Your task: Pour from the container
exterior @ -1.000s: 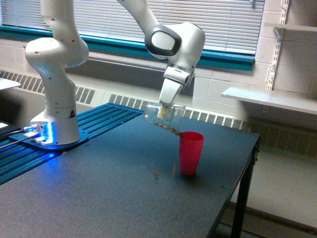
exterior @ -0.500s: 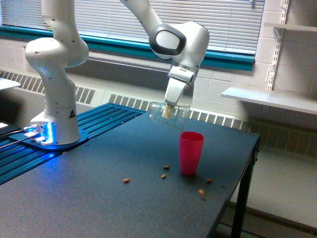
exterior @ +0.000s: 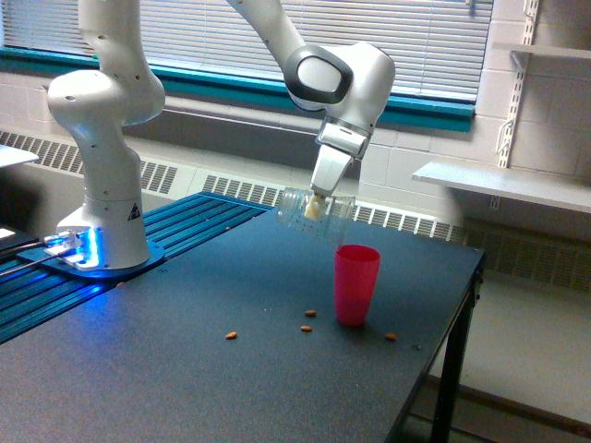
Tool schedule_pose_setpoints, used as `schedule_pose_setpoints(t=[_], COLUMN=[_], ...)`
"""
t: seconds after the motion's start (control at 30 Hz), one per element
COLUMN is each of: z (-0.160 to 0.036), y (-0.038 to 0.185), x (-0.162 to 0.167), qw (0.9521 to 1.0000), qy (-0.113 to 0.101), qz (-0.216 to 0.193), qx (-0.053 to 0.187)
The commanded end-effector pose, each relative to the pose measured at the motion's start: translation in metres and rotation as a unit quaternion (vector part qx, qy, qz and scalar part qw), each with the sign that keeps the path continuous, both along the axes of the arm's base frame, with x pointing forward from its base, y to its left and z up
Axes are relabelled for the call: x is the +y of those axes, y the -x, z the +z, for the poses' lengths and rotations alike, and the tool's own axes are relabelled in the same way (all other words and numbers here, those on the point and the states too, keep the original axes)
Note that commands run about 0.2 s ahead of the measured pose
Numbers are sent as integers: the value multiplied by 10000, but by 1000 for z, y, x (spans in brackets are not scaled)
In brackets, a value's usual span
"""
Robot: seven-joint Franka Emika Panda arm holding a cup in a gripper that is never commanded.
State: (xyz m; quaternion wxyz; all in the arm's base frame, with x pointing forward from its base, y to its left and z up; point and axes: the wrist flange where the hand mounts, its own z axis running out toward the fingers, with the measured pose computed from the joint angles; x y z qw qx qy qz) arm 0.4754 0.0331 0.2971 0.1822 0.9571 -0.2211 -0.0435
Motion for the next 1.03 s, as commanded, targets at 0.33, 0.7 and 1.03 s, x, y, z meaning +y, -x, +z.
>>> schedule_pose_setpoints(t=[0.33, 0.7, 1.03], z=[10, 20, 28], y=[-10, -14, -14], x=[8, 12, 11], qw=[9997, 9986, 9970], qy=[-8, -58, -90], qz=[113, 119, 112], qx=[-228, -519, -756])
